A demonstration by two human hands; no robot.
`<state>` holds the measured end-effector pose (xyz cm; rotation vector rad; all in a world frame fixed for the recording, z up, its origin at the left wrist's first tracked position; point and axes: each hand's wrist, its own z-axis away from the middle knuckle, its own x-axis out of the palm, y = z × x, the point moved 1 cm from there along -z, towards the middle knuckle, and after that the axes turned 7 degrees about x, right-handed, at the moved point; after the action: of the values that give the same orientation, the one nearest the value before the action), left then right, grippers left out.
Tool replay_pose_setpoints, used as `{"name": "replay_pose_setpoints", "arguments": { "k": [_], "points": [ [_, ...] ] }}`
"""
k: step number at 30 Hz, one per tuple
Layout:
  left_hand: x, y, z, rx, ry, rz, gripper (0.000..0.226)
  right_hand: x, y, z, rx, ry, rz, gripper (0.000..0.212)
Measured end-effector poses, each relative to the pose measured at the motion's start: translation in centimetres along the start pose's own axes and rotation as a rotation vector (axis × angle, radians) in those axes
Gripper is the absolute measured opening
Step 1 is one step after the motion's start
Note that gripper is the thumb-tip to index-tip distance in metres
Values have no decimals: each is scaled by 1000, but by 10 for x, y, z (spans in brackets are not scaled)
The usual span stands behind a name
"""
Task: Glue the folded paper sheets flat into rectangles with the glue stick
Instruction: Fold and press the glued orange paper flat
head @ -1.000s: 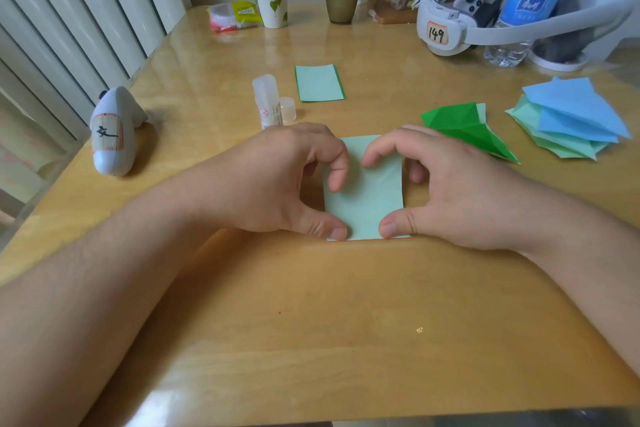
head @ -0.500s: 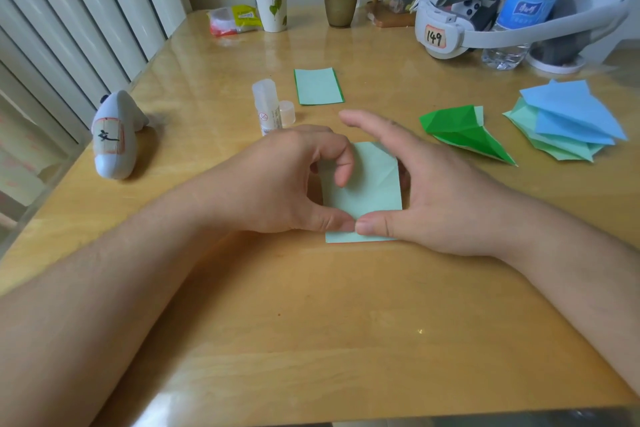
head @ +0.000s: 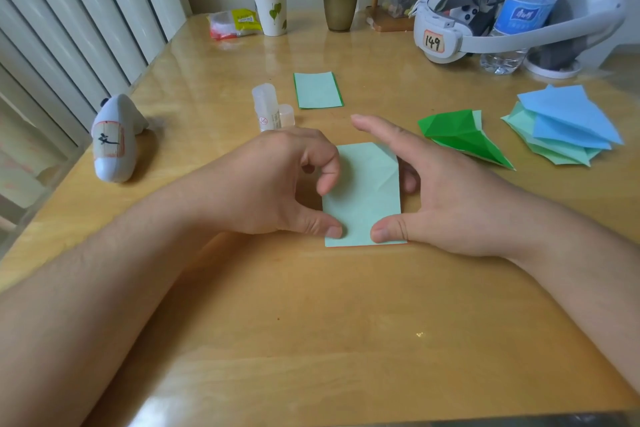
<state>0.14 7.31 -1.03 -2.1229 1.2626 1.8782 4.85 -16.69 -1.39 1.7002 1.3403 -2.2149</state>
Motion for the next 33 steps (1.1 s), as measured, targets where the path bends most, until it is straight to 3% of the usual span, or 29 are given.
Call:
{"name": "replay_pose_setpoints", "arguments": {
  "k": [15, 23, 29, 33],
  "points": [
    [3, 3, -4, -23, 46, 33, 49, 4, -2, -7, -23, 80, -40, 124],
    [1, 9, -5, -17, 53, 114, 105, 3, -7, -6, 7, 111, -114, 125],
    [8, 14, -9, 6, 92, 114, 89, 7, -8, -12, 53, 125, -56, 126],
    [4, 8, -5, -79, 93, 111, 89, 4, -11, -10, 56, 106, -51, 116]
  ]
}}
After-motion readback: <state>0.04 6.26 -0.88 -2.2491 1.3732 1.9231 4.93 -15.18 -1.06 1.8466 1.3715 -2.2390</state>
